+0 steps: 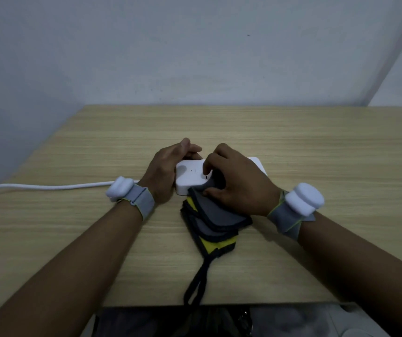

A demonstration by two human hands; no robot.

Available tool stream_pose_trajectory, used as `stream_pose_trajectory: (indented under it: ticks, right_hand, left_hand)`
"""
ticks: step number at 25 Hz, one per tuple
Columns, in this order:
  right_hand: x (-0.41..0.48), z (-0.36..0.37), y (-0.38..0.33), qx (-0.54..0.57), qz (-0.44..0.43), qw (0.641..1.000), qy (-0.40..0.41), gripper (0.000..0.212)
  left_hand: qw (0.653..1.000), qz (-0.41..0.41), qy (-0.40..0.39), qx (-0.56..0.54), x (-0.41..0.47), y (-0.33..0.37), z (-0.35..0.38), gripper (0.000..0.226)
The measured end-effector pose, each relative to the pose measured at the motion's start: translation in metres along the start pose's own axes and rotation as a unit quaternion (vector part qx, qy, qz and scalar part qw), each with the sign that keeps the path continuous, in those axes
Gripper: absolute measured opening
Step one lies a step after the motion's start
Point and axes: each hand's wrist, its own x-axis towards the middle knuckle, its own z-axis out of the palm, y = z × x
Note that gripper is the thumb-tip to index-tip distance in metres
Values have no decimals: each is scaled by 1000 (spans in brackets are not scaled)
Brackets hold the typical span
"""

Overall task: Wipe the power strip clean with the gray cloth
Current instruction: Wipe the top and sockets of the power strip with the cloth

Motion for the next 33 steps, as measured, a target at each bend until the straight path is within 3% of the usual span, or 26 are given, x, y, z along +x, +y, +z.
stream_pose_trajectory:
  ticks: [8, 12, 19, 26, 33]
  right_hand:
    - [-18, -25, 32, -9, 44, 999, -17, 42]
    - [-10, -16, 22, 1, 36, 999, -9, 43]
    - [15, 13, -8, 18, 9, 1000, 21, 43]
    - [27, 26, -23, 42, -20, 999, 24, 39]
    - [10, 4, 4, 36, 23, 999, 4, 41]
  left_hand:
    - [1000, -11, -1, 4, 1, 3, 2, 73]
    - [1000, -14, -9, 16, 2, 2, 2, 67]
    - [993, -98, -65, 4, 5, 15, -5, 81]
    - [993, -93, -69, -36, 6, 18, -9, 78]
    - [992, -100, -71, -8, 6, 21, -6, 83]
